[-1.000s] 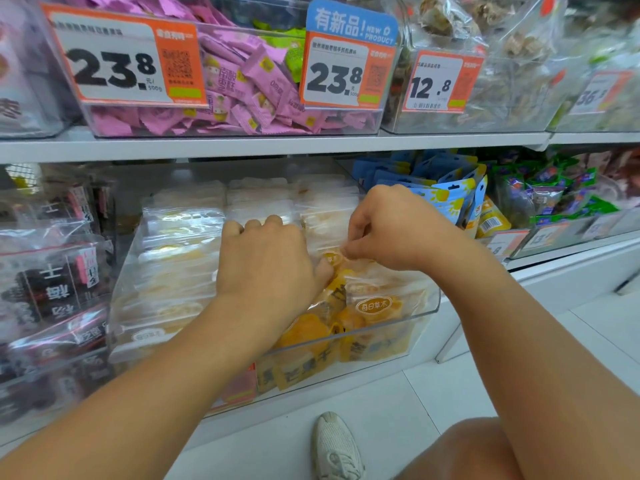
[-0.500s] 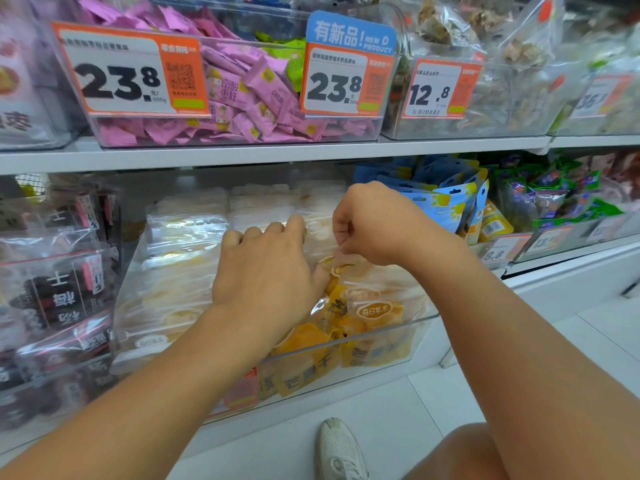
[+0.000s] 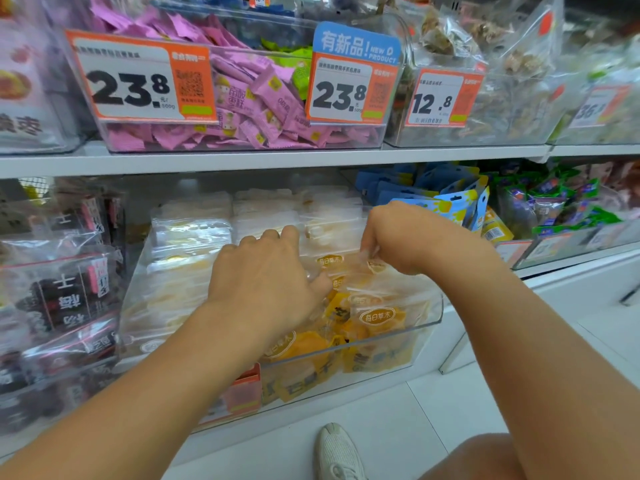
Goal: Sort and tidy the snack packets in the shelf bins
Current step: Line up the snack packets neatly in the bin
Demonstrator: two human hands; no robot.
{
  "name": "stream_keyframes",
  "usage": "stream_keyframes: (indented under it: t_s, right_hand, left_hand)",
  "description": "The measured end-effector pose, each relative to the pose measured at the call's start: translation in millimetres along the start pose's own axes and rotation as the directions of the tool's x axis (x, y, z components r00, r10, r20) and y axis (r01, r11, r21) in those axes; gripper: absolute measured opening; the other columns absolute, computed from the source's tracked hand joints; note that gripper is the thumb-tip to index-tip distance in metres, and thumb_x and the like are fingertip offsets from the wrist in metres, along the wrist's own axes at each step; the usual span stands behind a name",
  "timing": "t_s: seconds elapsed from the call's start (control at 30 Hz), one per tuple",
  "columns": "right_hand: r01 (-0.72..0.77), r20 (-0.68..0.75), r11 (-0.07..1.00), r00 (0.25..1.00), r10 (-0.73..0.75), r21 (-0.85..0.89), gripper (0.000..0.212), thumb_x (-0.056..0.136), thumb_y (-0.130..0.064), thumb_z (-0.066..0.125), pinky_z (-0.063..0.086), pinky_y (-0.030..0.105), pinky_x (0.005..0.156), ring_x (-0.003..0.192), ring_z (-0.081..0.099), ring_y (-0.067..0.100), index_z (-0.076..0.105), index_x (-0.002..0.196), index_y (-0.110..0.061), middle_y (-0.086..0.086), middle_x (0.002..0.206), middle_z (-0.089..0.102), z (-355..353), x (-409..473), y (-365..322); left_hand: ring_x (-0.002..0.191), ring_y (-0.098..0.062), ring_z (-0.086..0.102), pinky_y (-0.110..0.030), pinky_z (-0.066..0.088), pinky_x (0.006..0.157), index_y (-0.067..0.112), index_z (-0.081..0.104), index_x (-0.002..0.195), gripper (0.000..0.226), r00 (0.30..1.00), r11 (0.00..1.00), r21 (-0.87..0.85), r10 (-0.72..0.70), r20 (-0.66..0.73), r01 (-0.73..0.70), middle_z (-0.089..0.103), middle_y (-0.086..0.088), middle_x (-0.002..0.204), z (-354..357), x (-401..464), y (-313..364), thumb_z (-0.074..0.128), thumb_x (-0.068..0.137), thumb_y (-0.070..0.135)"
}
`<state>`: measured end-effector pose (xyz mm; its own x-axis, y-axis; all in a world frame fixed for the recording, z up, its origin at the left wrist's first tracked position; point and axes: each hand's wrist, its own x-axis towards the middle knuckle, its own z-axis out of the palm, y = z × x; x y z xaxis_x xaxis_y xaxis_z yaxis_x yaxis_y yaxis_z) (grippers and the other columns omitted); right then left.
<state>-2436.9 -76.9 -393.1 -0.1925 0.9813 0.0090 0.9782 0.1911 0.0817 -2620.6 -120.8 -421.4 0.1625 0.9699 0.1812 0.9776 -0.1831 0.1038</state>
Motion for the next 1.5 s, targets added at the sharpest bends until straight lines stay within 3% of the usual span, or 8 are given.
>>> stream_keyframes:
  t_s: [0.27, 0.5, 0.67, 0.8, 0.9, 1.13, 1.27, 1.5]
  right_hand:
    - [0.079, -0.149, 0.917, 0.989, -0.022, 0.390, 0.005, 0.080, -0.025, 0.083, 0.057, 0.035, 0.073, 0.071, 0.066, 0.007, 0.081, 0.083, -0.027, -0.008, 0.075, 0.073, -4, -13, 12]
    - [0.116, -0.252, 0.894, 0.968, -0.004, 0.434, 0.011, 0.070, -0.024, 0.090, 0.058, 0.032, 0.073, 0.065, 0.067, 0.004, 0.081, 0.077, -0.025, -0.009, 0.065, 0.072, 5, -14, 1]
    - [0.154, -0.388, 0.858, 0.920, 0.057, 0.490, 0.009, 0.076, -0.025, 0.086, 0.054, 0.016, 0.069, 0.069, 0.067, 0.001, 0.079, 0.081, -0.022, -0.010, 0.073, 0.073, -8, -35, 28]
    - [0.108, -0.120, 0.840, 0.991, -0.052, 0.531, 0.022, 0.085, -0.012, 0.073, 0.058, 0.027, 0.081, 0.084, 0.067, -0.001, 0.078, 0.091, -0.033, -0.018, 0.088, 0.073, 1, -52, 57]
    - [0.101, -0.099, 0.812, 0.994, -0.054, 0.575, 0.012, 0.089, -0.028, 0.073, 0.058, 0.029, 0.079, 0.087, 0.067, 0.004, 0.077, 0.097, -0.036, -0.012, 0.099, 0.073, 7, -51, 65]
    - [0.008, 0.034, 0.888, 0.999, -0.026, 0.460, 0.019, 0.088, -0.042, 0.071, 0.037, 0.015, 0.055, 0.054, 0.053, -0.004, 0.074, 0.074, -0.029, -0.021, 0.054, 0.059, 7, -32, 57]
    - [-0.016, 0.134, 0.926, 0.990, -0.037, 0.378, 0.012, 0.087, -0.037, 0.074, 0.038, 0.019, 0.058, 0.054, 0.054, -0.005, 0.078, 0.089, -0.026, -0.022, 0.052, 0.058, 1, -25, 54]
    - [0.032, -0.015, 0.954, 0.999, -0.029, 0.298, 0.019, 0.075, -0.034, 0.086, 0.041, 0.021, 0.058, 0.076, 0.060, 0.009, 0.075, 0.089, -0.027, -0.007, 0.081, 0.064, -1, -17, 35]
  left_hand:
    - [0.119, -0.017, 0.035, -0.037, 0.029, 0.099, 0.036, 0.069, 0.094, 0.006, 0.990, 0.971, -0.206, 0.099, -0.102, -0.119, 0.040, 0.011, 0.116, 7, 6, 7, 0.064, 0.091, 0.037]
    - [0.106, -0.019, 0.039, -0.032, 0.034, 0.084, 0.034, 0.078, 0.087, 0.006, 0.987, 0.937, -0.336, 0.051, -0.151, -0.100, 0.045, 0.009, 0.099, 12, 12, 13, 0.075, 0.089, 0.028]
    - [0.107, -0.021, 0.045, -0.039, 0.044, 0.089, 0.031, 0.075, 0.086, 0.008, 0.987, 0.930, -0.357, 0.030, -0.161, -0.087, 0.049, 0.009, 0.099, 15, 17, 15, 0.070, 0.091, 0.031]
    - [0.110, -0.018, 0.046, -0.035, 0.042, 0.089, 0.032, 0.070, 0.093, 0.004, 0.979, 0.913, -0.375, 0.099, -0.180, -0.161, 0.050, 0.011, 0.105, 14, 17, 12, 0.066, 0.093, 0.030]
    - [0.112, -0.012, 0.044, -0.031, 0.037, 0.092, 0.036, 0.064, 0.113, 0.027, 0.937, 0.836, -0.430, 0.264, -0.228, -0.340, 0.047, 0.014, 0.117, 9, 15, 11, 0.065, 0.090, 0.022]
    - [0.110, -0.014, 0.046, -0.039, 0.043, 0.094, 0.031, 0.072, 0.112, 0.023, 0.927, 0.880, -0.292, 0.341, -0.158, -0.373, 0.050, 0.017, 0.106, 5, 25, 10, 0.068, 0.091, 0.039]
    - [0.102, -0.017, 0.048, -0.042, 0.045, 0.087, 0.032, 0.076, 0.108, 0.021, 0.925, 0.887, -0.278, 0.322, -0.201, -0.369, 0.052, 0.012, 0.100, 7, 24, 7, 0.073, 0.088, 0.036]
    - [0.076, -0.023, 0.053, -0.036, 0.042, 0.062, 0.021, 0.078, 0.081, 0.017, 0.813, 0.851, -0.181, 0.376, -0.446, -0.493, 0.058, 0.005, 0.082, 9, 16, 10, 0.073, 0.084, 0.004]
